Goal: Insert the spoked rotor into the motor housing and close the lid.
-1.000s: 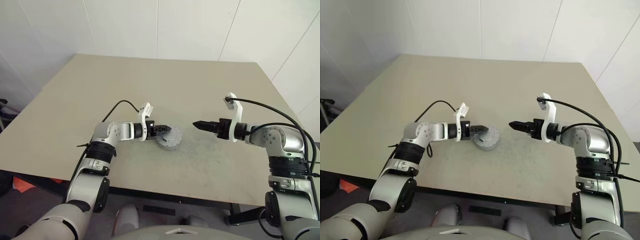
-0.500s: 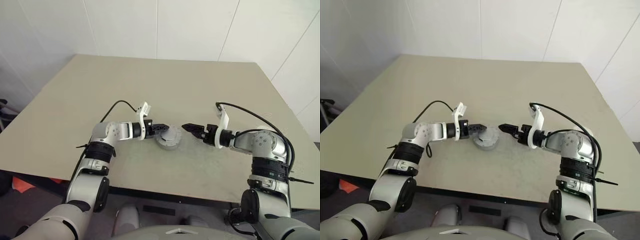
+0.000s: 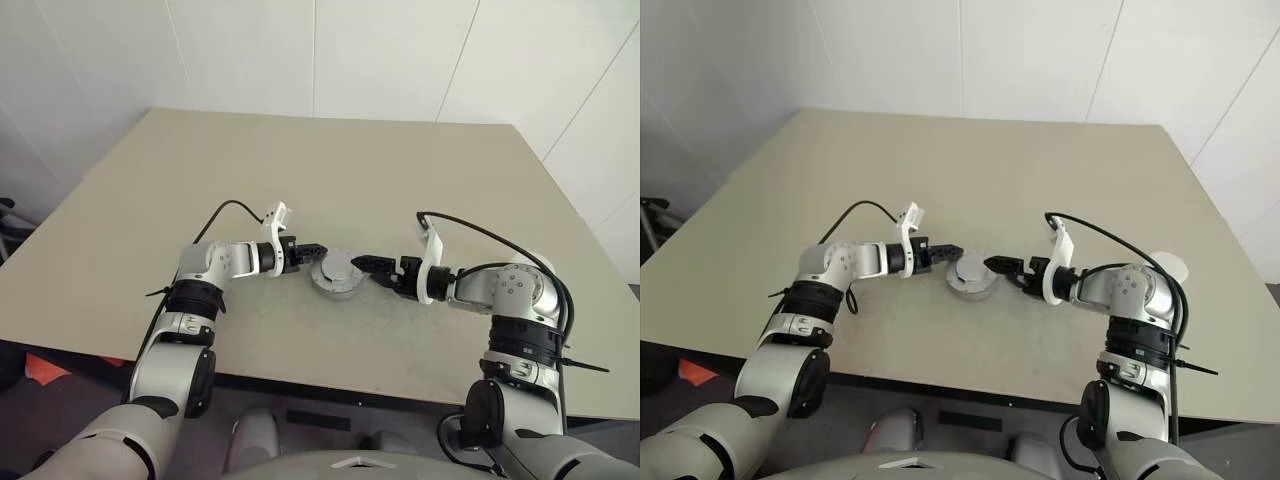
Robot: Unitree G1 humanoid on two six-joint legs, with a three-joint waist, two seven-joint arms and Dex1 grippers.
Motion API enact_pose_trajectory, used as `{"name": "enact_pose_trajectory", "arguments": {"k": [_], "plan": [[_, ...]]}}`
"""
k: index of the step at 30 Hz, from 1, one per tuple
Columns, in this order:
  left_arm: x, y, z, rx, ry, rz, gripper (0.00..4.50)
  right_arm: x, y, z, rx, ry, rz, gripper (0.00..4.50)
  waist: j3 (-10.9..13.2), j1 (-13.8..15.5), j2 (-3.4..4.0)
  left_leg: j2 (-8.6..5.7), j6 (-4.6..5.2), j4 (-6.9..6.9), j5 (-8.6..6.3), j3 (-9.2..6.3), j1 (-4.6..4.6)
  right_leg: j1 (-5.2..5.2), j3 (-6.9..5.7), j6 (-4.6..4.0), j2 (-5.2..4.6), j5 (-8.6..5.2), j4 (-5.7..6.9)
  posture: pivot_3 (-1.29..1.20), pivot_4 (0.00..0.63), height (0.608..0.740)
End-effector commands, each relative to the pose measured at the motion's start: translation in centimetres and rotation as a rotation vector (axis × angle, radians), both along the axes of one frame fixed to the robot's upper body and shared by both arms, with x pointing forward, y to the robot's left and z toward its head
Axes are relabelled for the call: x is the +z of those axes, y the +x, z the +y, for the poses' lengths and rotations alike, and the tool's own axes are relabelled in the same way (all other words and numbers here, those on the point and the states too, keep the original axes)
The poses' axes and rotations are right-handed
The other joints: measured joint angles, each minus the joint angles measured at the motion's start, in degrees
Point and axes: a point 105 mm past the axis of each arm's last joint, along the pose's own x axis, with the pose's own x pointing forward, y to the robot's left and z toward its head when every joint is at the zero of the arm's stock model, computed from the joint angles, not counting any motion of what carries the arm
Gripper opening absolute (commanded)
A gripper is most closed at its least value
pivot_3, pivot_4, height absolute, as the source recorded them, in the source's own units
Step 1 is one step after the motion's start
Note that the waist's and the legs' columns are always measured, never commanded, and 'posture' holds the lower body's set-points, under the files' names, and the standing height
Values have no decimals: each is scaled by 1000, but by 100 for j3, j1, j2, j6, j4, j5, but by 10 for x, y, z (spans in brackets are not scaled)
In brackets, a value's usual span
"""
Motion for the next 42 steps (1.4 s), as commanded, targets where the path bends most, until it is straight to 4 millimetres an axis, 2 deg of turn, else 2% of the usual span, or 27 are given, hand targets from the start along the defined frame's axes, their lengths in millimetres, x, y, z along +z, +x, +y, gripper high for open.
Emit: {"name": "enact_pose_trajectory", "arguments": {"k": [1, 8, 20, 23, 27, 29, 37, 40, 42], "plan": [[-2, 0, 1, 1, 22, 7, 0, 4, -4, 11, 42, 17, -12, 4477, 0, 0, 0, 0, 0, 0, 0, 0, 0, 0, 0, 0, 0, 0, 0, 0, 0, 740], [4, 0, 0, -9, -8, -8, 0, 10, -1, 14, 32, 55, -20, 4477, 0, 2, 0, 0, 0, -1, 0, 0, -1, -2, 0, 1, 0, 0, 0, 0, 0, 740], [5, 3, 0, -2, -5, -17, 0, 11, 8, 40, -5, 138, -14, 4477, 0, -2, 1, 0, -11, -1, 7, 0, -42, -49, 0, 3, 2, 2, 15, 0, 0, 740], [5, 3, 1, -2, -2, -20, 0, 4, 13, 38, -39, 130, 2, 3930, 0, -4, 1, 1, -11, -1, 7, 0, -42, -50, -1, 3, 2, 2, 15, 0, 0, 740], [5, 4, 2, 2, -1, -22, 0, 2, 15, 36, -43, 127, 4, 2591, 0, -5, 1, 1, -16, -1, 10, 0, -41, -51, -1, 3, 1, 3, 21, 0, 0, 740], [5, 5, 2, 4, -1, -23, 0, 2, 16, 35, -43, 114, -2, 2149, 0, 3, 1, 0, -19, -1, 12, -1, -37, -49, -1, 3, 1, 2, 26, 0, 0, 740], [5, 9, 9, 45, -12, -34, 0, 3, 19, 28, -77, 117, 3, 2113, 0, 10, 1, -2, -24, 2, 16, -2, -39, -59, 0, 3, -2, 3, 55, 0, 0, 740], [16, 22, 27, 144, -68, -67, 0, 10, 32, 23, -152, 182, -2, 2113, 1, 7, 1, -2, -31, 3, 20, -2, -39, -72, 2, 3, -1, 2, 77, 0, 0, 740], [28, 36, 47, 261, -122, -116, 0, 21, 45, 17, -232, 253, -27, 2113, 4, 5, 3, 0, -40, 3, 27, -3, -46, -85, 2, 3, 0, 2, 88, 0, 0, 740]]}}
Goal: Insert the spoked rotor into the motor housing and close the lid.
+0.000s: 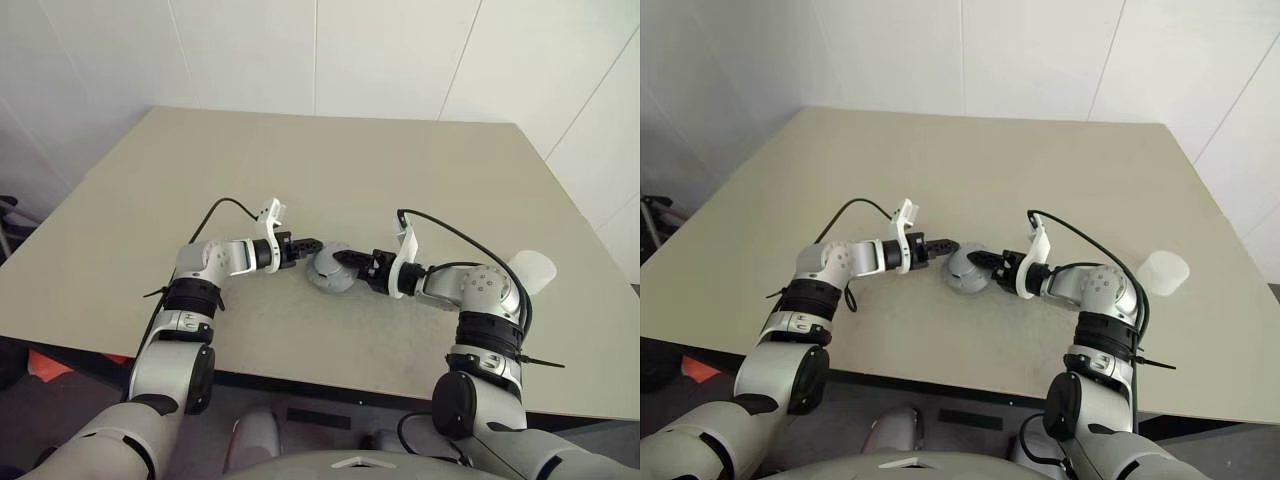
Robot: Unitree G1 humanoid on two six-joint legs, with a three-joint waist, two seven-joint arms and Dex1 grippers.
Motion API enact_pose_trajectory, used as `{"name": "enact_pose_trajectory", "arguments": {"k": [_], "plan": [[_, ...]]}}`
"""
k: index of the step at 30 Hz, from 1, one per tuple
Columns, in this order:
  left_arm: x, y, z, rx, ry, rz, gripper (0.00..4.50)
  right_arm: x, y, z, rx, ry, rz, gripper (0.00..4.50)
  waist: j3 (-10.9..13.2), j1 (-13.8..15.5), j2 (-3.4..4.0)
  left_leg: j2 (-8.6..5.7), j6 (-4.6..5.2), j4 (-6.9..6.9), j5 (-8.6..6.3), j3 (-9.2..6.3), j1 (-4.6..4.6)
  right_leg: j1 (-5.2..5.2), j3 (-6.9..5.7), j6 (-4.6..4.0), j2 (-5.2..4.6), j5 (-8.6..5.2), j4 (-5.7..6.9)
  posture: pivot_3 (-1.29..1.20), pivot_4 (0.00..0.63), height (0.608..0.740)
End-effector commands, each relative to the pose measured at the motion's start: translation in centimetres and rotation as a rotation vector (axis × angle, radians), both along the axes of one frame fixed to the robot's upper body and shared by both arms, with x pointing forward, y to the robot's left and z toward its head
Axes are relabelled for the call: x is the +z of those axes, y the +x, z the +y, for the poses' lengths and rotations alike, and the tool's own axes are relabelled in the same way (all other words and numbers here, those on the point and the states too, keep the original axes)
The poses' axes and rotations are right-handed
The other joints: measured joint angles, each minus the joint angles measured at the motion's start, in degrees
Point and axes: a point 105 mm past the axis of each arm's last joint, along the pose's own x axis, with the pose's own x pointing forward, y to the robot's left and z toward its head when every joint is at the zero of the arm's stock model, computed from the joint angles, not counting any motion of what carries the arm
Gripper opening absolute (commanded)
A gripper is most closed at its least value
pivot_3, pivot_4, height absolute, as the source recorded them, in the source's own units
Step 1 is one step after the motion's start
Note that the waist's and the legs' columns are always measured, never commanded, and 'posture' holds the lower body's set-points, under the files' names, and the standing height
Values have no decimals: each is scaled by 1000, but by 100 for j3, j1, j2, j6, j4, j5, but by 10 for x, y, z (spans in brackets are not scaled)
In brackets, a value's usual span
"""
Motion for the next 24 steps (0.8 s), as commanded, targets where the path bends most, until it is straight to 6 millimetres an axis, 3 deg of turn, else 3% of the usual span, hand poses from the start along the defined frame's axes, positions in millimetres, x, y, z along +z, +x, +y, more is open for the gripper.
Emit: {"name": "enact_pose_trajectory", "arguments": {"k": [1, 6, 10, 11, 16, 24], "plan": [[31, 31, 42, 241, -84, -120, 0, 28, 28, -16, -164, 96, -87, 2113, 6, -1, 2, 1, -9, 0, 6, 0, -9, -10, 0, 0, 0, 0, 1, 0, 0, 740], [42, 45, 88, 477, -206, -135, 0, 48, 45, -13, -243, 191, -121, 2113, 16, -4, 5, 0, -18, 6, 14, -5, -39, -33, -3, 0, 0, 1, 2, 0, 0, 740], [45, 36, 95, 471, -287, -123, 0, 72, 51, 3, -227, 271, -163, 2113, 17, -6, 5, 1, -16, 5, 13, -7, -67, -71, -6, 1, 4, 2, 11, 0, 0, 740], [46, 32, 92, 447, -299, -122, 180, 78, 50, 11, -203, 283, -171, 2113, 17, -6, 5, 1, -15, 5, 13, -8, -82, -84, -8, 1, 5, 3, 13, 0, 0, 740], [57, 12, 85, 351, -432, -118, 1603, 101, 45, 38, -119, 322, -208, 2113, 17, 20, 5, 3, -1, 11, 6, -14, -131, -110, -64, 0, 3, 4, 12, 0, 0, 740], [64, 5, 85, 351, -516, -105, 4327, 105, 45, 44, -102, 321, -210, 2113, 19, 2, 3, 15, 7, 33, 16, -20, -142, -108, -87, 1, 1, 7, 28, 0, 0, 740]]}}
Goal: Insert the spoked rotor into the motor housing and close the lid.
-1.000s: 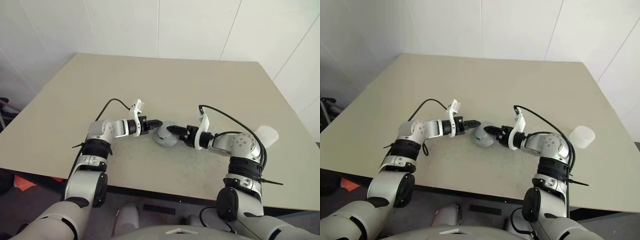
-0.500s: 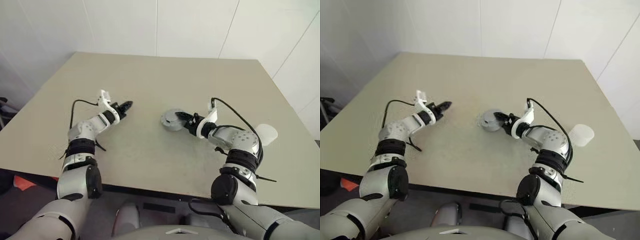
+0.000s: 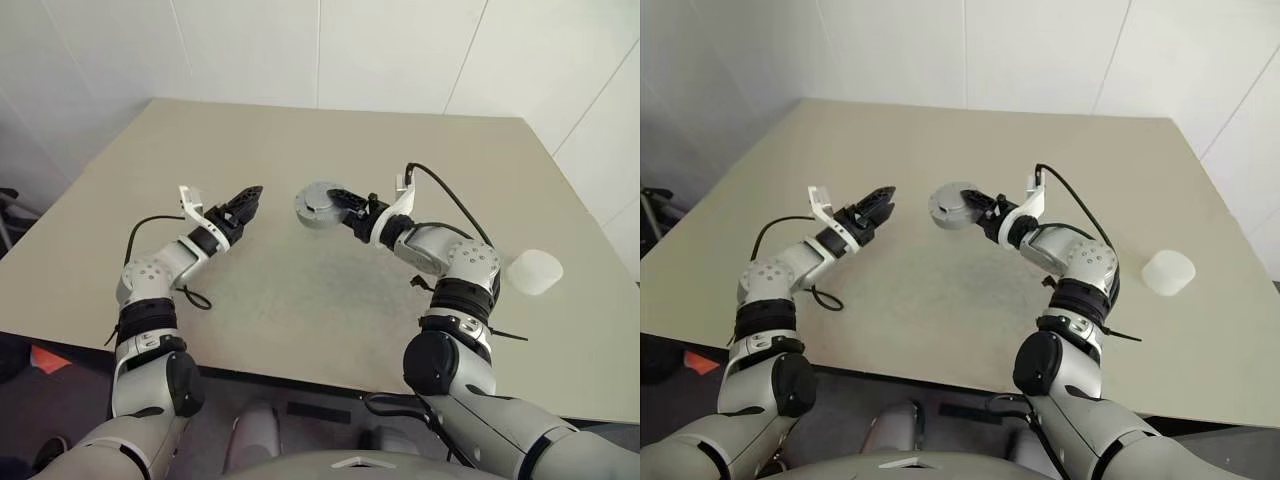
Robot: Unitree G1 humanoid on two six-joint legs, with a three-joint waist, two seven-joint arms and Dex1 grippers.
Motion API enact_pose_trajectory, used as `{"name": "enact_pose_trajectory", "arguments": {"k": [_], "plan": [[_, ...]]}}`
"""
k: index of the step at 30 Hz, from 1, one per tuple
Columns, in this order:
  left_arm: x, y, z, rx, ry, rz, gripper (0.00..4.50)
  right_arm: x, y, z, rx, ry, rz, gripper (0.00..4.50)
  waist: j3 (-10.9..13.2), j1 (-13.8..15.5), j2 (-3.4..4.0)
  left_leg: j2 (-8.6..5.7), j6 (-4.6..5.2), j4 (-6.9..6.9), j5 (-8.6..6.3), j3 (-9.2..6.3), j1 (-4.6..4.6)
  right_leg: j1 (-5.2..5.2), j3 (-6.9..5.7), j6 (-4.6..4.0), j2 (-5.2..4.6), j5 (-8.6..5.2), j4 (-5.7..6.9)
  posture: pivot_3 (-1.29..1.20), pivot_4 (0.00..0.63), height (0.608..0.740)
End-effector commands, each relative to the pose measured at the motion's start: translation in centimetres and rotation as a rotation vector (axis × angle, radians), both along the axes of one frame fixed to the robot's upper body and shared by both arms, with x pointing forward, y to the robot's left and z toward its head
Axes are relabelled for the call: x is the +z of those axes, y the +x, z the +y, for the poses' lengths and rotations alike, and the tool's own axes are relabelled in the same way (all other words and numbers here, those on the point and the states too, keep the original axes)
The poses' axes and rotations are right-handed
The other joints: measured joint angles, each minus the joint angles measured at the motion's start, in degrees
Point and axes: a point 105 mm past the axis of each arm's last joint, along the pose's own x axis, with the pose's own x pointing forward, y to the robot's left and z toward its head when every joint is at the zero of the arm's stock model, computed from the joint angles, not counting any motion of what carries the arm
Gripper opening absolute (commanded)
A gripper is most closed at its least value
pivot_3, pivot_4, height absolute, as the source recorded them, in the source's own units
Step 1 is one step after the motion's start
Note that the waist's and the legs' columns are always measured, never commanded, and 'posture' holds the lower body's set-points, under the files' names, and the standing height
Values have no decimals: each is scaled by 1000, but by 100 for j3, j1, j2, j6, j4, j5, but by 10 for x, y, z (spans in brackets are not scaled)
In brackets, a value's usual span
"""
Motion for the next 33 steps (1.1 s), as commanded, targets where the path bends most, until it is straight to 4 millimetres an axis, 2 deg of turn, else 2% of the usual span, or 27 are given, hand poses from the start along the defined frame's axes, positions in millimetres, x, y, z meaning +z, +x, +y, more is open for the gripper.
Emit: {"name": "enact_pose_trajectory", "arguments": {"k": [1, 3, 7, 14, 26, 33], "plan": [[10, -3, 0, -13, -20, -28, 4465, 38, -1, 19, 53, 67, -121, 2113, 0, -2, 0, 0, -3, 1, 3, 0, 0, 0, 0, 0, 0, 0, 4, 0, 0, 740], [8, -4, -5, -42, -31, -9, 4465, 41, -2, 21, 61, 72, -127, 2113, 0, -1, 0, 1, -3, 5, 4, -1, 1, -1, 0, 1, 0, 1, 10, 0, 0, 740], [1, -8, -29, -159, -54, 76, 4465, 46, -4, 26, 80, 68, -135, 2113, 0, 2, 0, 1, -3, 19, 5, -3, 0, -1, 0, 2, 0, 1, 25, 0, 0, 740], [10, -19, -66, -332, -131, 78, 4465, 40, -8, 31, 98, 52, -123, 2113, 0, 0, -1, 5, -3, 65, 4, -7, -4, -1, 3, 3, -2, 2, 59, 0, 0, 740], [16, -11, -64, -291, -184, 44, 4465, 38, -11, 28, 94, 41, -124, 2113, 0, 5, -1, 10, -5, 81, 6, -7, -4, 1, 6, 4, -1, 2, 69, 0, 0, 740], [23, -8, -72, -293, -210, 11, 4465, 32, -13, 30, 98, 24, -112, 2113, 1, 3, -1, 9, -5, 83, 6, -7, -5, 2, 6, 5, -2, 3, 70, 0, 0, 740]]}}
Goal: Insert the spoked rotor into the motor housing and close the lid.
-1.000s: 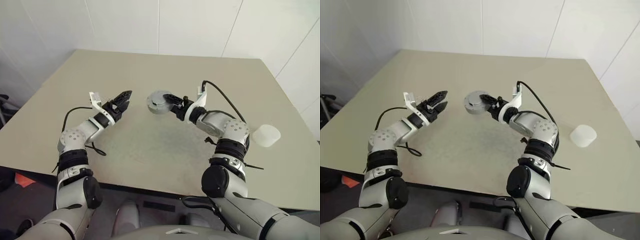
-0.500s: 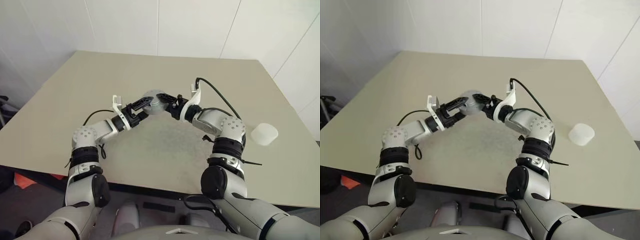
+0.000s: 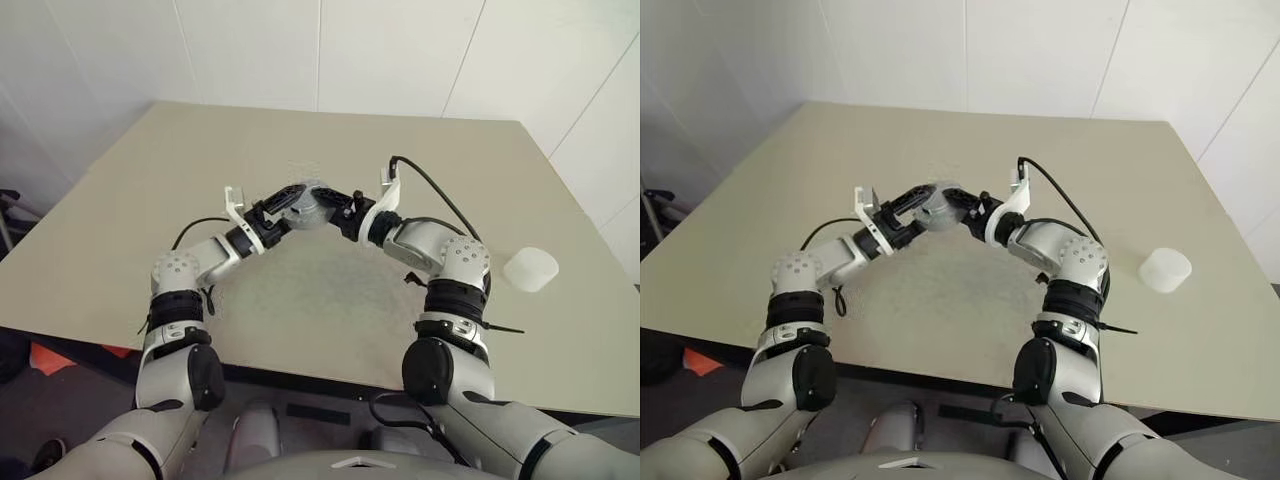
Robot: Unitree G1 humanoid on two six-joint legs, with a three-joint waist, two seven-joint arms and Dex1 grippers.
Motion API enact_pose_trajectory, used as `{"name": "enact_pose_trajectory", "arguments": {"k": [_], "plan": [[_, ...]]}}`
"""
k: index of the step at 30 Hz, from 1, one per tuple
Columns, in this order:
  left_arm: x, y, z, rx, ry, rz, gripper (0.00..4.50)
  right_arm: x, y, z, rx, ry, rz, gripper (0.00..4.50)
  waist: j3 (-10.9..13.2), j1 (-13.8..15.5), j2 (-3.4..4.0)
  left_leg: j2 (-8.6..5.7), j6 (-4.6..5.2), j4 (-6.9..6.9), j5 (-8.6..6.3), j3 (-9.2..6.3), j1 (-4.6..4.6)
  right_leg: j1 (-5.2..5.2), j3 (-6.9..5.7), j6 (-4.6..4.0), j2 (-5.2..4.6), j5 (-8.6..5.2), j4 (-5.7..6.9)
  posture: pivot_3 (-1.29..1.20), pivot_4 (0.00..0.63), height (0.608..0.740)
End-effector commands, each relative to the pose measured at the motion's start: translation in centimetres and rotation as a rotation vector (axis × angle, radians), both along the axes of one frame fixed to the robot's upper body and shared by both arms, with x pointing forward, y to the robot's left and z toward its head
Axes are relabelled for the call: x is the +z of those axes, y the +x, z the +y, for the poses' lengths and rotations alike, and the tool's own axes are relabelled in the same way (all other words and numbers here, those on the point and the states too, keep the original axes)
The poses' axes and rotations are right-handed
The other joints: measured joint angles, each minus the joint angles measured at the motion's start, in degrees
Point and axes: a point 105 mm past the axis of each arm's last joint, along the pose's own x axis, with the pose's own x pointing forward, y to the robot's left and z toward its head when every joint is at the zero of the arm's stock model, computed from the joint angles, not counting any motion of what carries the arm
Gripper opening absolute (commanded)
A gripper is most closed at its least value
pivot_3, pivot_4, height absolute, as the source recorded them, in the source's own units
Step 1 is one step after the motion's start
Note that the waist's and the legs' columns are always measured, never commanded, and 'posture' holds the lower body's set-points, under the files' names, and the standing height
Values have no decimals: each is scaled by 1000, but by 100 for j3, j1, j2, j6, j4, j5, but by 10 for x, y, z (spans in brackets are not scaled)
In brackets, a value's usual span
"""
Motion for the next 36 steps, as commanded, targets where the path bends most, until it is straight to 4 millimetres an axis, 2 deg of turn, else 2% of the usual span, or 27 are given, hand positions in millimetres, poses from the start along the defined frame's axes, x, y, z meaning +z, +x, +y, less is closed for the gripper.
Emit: {"name": "enact_pose_trajectory", "arguments": {"k": [1, 2, 5, 9, 10, 24, 34, 35, 36], "plan": [[19, 2, -6, -13, -43, -70, 4465, 24, -3, 7, 20, 53, -87, 2113, 0, -1, 0, 0, 0, 0, 0, 0, 0, 0, 0, 0, 0, 0, 0, 0, 0, 740], [17, 2, -7, -11, -39, -67, 4465, 24, -3, 7, 19, 53, -88, 2113, 0, -1, 0, 1, 0, 0, 0, 0, 0, 0, -1, 0, 1, 0, 0, 0, 0, 740], [18, 3, -6, -5, -49, -70, 3852, 23, -2, 6, 16, 48, -88, 2113, 0, -1, 0, 1, 0, 0, 0, 0, 0, 0, -1, 0, 1, 0, 0, 0, 0, 740], [18, 3, -2, 5, -53, -73, 2537, 21, -2, 4, 10, 44, -85, 2113, 0, -1, 0, 1, 0, 0, 0, 0, 0, 0, -1, 0, 1, 0, 0, 0, 0, 740], [18, 3, -1, 6, -53, -74, 2336, 21, -1, 4, 9, 44, -84, 2113, 0, 0, 0, 1, 0, 0, 0, 0, -1, 0, -1, 0, 1, 0, 0, 0, 0, 740], [13, 8, -1, 40, -37, -59, 2320, 19, 1, 3, -8, 32, -79, 2113, 0, 0, 0, 1, 0, 4, 0, 0, 0, 1, -1, 1, 0, 1, 2, 0, 0, 740], [4, 24, 36, 229, 1, -32, 2320, 2, 6, -4, -60, -68, -67, 2113, 0, -1, -1, 1, 1, 7, 0, 0, 0, 3, -1, 2, 0, 2, 2, 0, 0, 740], [4, 24, 38, 234, 3, -32, 2320, -1, 7, -6, -70, -80, -59, 2810, -1, 0, -2, 1, 1, 7, 0, 0, 0, 3, -1, 2, 0, 2, 3, 0, 0, 740], [3, 24, 39, 237, 7, -32, 2320, -2, 7, -5, -67, -79, -63, 3045, -1, -11, -2, 2, 1, 7, 0, -1, 2, 5, -1, 2, 0, 2, 3, 0, 0, 740]]}}
